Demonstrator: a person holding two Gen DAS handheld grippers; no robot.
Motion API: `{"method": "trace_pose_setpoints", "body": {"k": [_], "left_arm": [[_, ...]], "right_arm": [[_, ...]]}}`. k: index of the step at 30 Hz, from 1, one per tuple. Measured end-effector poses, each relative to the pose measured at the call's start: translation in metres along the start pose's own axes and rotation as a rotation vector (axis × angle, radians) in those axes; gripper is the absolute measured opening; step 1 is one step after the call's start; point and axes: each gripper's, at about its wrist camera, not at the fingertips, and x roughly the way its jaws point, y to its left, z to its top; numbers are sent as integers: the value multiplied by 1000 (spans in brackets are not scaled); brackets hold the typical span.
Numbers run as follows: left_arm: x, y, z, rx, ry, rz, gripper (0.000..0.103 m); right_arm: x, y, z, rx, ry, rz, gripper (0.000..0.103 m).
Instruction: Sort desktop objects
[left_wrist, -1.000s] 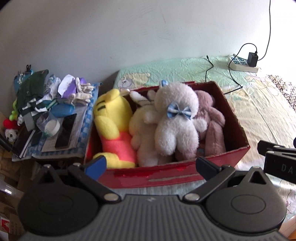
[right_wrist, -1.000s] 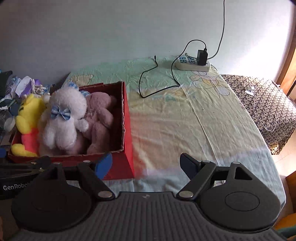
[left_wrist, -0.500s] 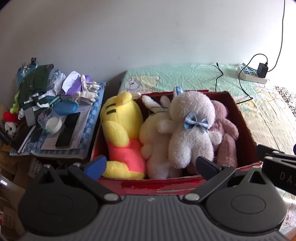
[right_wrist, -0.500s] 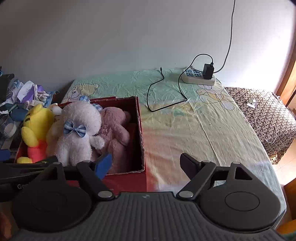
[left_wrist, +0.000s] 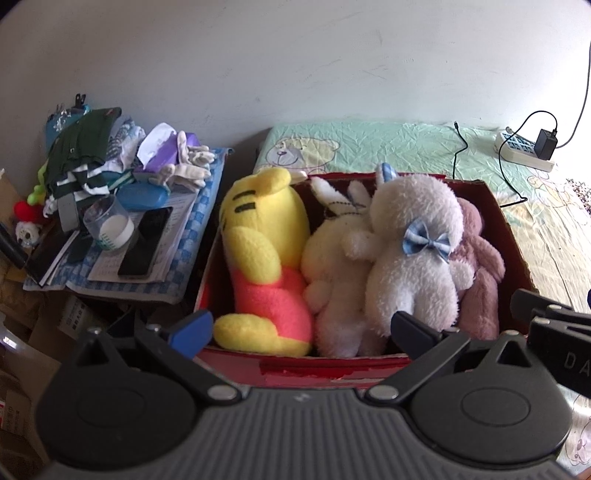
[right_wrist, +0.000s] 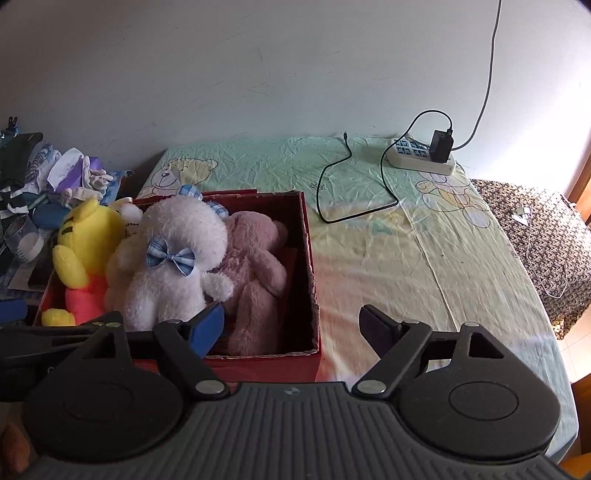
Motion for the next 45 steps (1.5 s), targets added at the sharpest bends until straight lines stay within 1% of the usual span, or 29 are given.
{"method": "trace_pose_setpoints", "body": {"k": [5, 9, 15, 24, 27, 31, 34, 40, 45], "left_arm": [[3, 4, -1, 3, 4, 16, 103], [8, 7, -4, -3, 35, 2, 103], [11, 4, -13, -5, 51, -11, 103], [17, -2, -24, -10, 89, -38, 102], [19, -7, -29, 4, 108, -53, 102], [19, -15, -35, 29, 114, -51, 103], [19, -14, -38, 26, 118, -49, 103], [21, -12, -41, 13, 129, -41, 103], [21, -17, -49, 24, 138, -27, 103]], "right_arm": [[4, 3, 1, 14, 20, 38, 83], [7, 7, 0, 10, 35, 24, 83], [10, 9, -3, -4, 55, -25, 83], [14, 2, -11, 37, 94, -31, 83], [15, 0, -14, 50, 107, -18, 83], [17, 4, -19, 31, 127, -7, 83], [16, 5, -20, 13, 126, -13, 83], [17, 0, -23, 32, 133, -4, 83], [21, -1, -28, 37, 156, 5, 83]]}}
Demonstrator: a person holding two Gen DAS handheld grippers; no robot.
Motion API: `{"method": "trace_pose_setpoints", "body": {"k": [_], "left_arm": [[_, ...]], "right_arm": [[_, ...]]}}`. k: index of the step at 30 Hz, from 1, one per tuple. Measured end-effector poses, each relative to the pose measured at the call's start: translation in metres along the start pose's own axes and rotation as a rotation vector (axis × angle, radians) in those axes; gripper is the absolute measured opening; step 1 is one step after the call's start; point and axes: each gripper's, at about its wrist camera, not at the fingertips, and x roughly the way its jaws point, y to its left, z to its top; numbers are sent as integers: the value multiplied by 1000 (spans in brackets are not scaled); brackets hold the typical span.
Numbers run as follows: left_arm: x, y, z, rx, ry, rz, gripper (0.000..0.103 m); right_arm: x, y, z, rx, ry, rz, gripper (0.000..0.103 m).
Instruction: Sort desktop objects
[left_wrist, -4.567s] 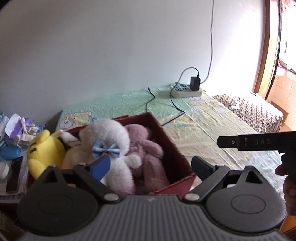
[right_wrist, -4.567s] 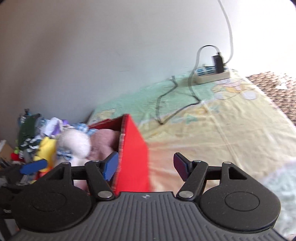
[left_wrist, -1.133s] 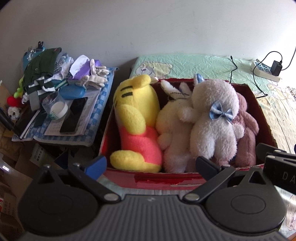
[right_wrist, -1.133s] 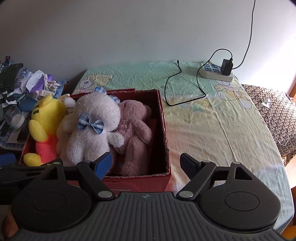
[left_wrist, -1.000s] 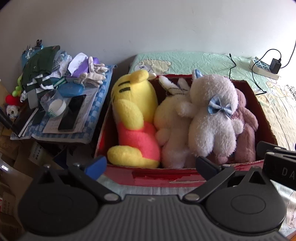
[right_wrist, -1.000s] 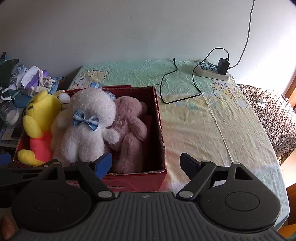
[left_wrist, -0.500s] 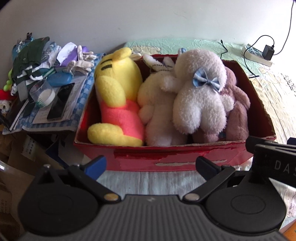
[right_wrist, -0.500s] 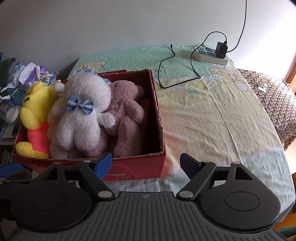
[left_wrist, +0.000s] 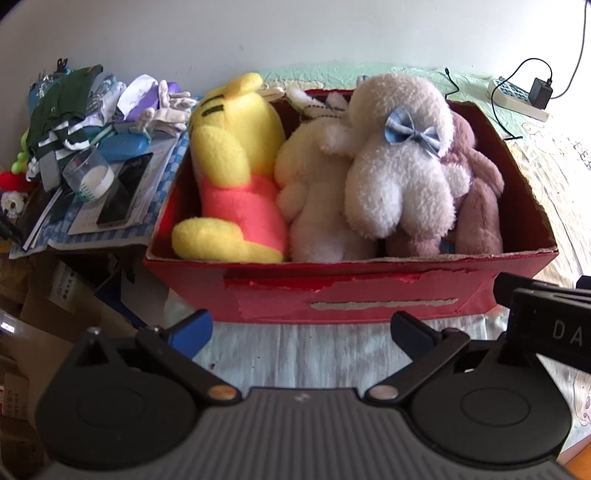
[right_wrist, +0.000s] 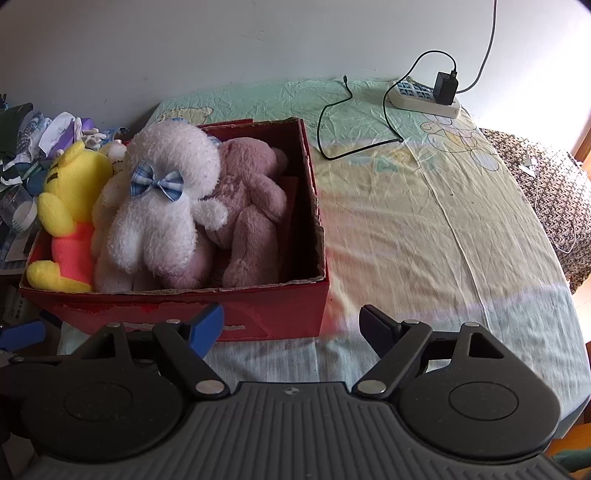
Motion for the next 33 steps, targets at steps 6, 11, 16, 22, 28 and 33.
{"method": "trace_pose_setpoints", "body": {"k": [6, 11, 16, 22, 28, 33], "left_arm": [[4, -3, -7, 7, 25, -2, 103], [7, -7, -14, 12, 46, -14, 103], [12, -12, -19, 26, 71, -7, 103], [16, -18, -26, 41, 94, -7, 103], [15, -18, -28, 46, 95, -10, 103], [15, -14, -28, 38, 96, -20, 103]], "right_arm": [[4, -2, -6, 5, 27, 13, 83], [8, -5, -11, 18, 51, 23, 83], [15, -5, -18, 13, 81, 24, 83], [24, -12, -26, 29, 113, 23, 83], [28, -13, -31, 40, 130, 31, 83], [26, -10, -32, 34, 122, 30, 83]]}}
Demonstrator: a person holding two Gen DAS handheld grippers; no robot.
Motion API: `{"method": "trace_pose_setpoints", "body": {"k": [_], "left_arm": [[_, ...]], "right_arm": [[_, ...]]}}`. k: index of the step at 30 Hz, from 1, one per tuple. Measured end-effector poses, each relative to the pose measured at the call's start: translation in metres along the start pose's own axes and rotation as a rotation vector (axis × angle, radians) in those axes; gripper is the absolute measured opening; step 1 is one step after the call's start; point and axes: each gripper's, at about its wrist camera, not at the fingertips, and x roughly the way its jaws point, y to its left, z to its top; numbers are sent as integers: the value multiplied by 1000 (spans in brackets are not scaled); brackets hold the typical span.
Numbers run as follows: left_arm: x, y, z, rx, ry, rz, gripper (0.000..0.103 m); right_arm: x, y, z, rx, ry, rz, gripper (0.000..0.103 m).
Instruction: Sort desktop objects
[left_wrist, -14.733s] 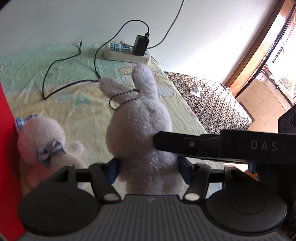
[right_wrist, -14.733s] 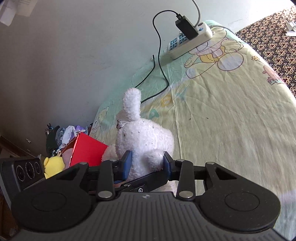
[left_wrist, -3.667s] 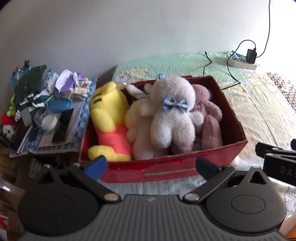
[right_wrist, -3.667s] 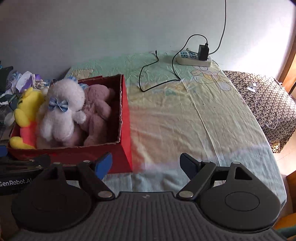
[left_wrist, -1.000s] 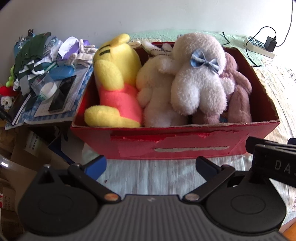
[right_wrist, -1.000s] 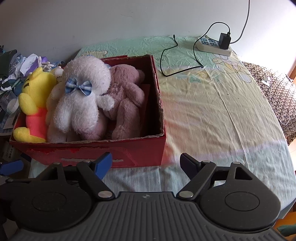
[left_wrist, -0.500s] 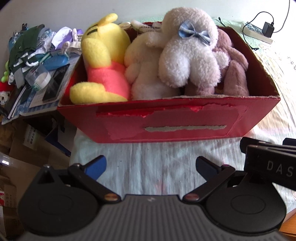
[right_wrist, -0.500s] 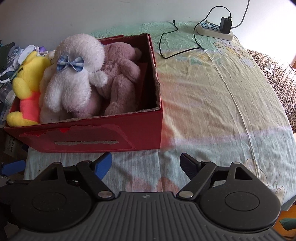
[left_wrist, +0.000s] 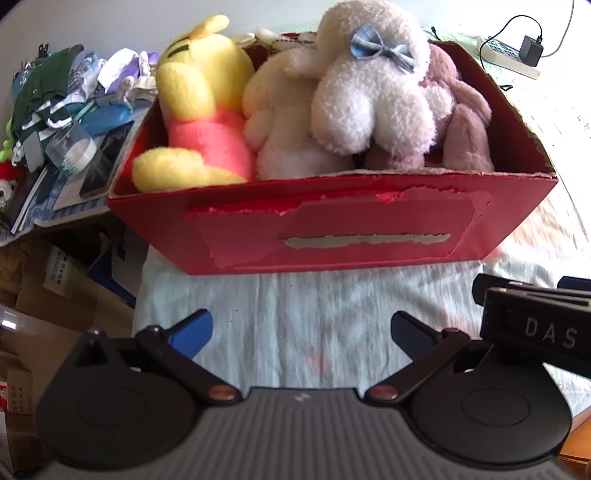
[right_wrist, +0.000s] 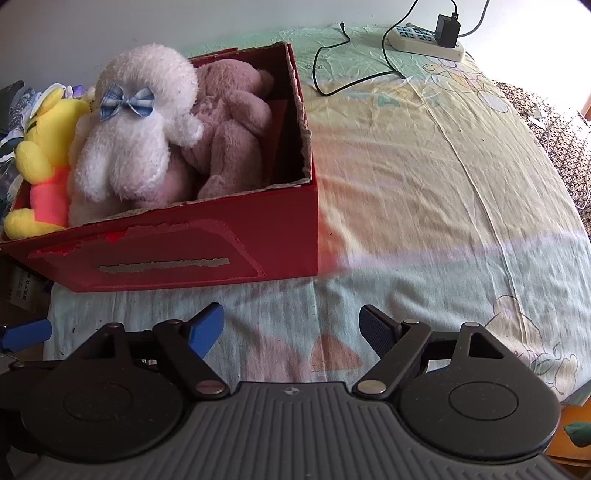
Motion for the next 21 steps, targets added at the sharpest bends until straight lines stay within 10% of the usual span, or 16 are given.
{"method": "trace_pose_setpoints", "body": {"k": [21], "left_arm": [[-22, 29, 13, -5, -67, -66, 103]], "right_arm": [[-22, 21, 11, -32, -54, 27, 83]]}}
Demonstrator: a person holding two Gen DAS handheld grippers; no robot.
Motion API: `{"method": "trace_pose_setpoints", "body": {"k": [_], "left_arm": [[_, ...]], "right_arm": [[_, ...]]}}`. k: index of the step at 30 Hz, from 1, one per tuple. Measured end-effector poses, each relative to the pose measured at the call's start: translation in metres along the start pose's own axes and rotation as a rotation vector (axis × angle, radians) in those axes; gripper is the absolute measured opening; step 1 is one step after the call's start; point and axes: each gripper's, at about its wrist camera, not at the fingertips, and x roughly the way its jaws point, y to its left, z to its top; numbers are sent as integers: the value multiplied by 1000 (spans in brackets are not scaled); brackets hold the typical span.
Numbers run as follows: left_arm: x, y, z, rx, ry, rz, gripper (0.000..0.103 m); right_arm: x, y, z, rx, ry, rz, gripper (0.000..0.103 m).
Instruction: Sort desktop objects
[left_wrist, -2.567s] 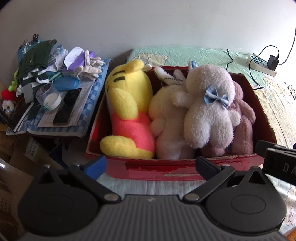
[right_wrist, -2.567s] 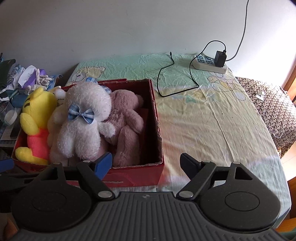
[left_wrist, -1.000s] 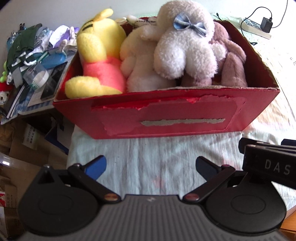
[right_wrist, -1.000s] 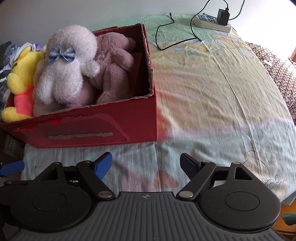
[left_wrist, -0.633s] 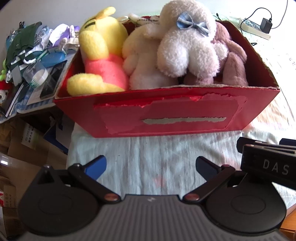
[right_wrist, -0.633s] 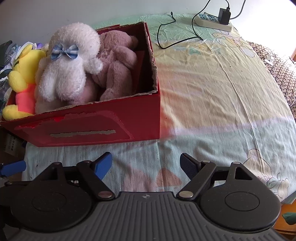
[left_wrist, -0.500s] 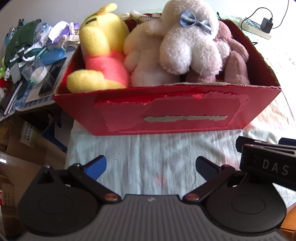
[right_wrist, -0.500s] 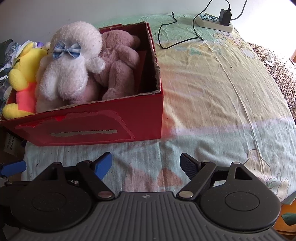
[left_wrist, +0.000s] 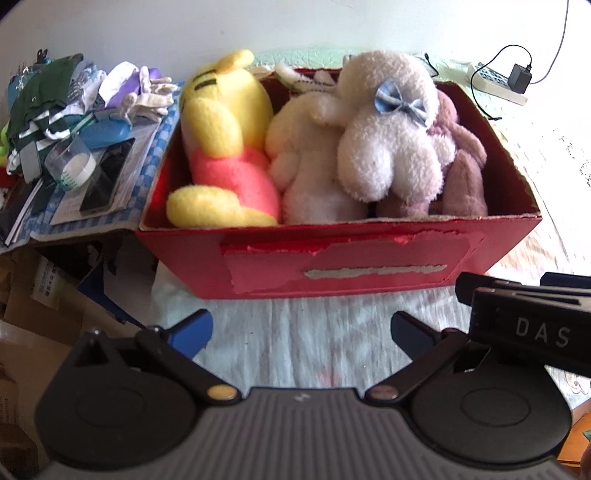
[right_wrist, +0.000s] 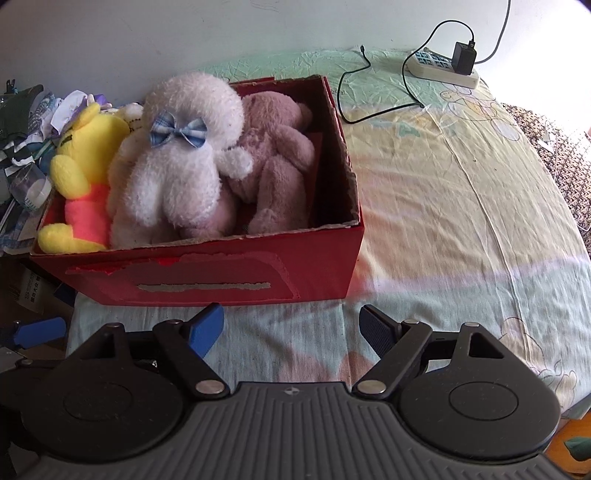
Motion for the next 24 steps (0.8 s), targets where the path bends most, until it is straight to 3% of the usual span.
{"method": "trace_pose_setpoints", "body": {"k": [9, 19, 24], "left_arm": [[-30, 2, 25, 70, -111, 1, 103], [-38, 10, 63, 59, -201, 38, 103], [-27, 18, 71, 35, -180, 18, 103]], "right_arm": [[-22, 5, 18, -1, -65, 11, 83], [-37, 3, 51, 39, -161, 6, 83], [-35, 9, 59, 38, -190, -1, 83]]}}
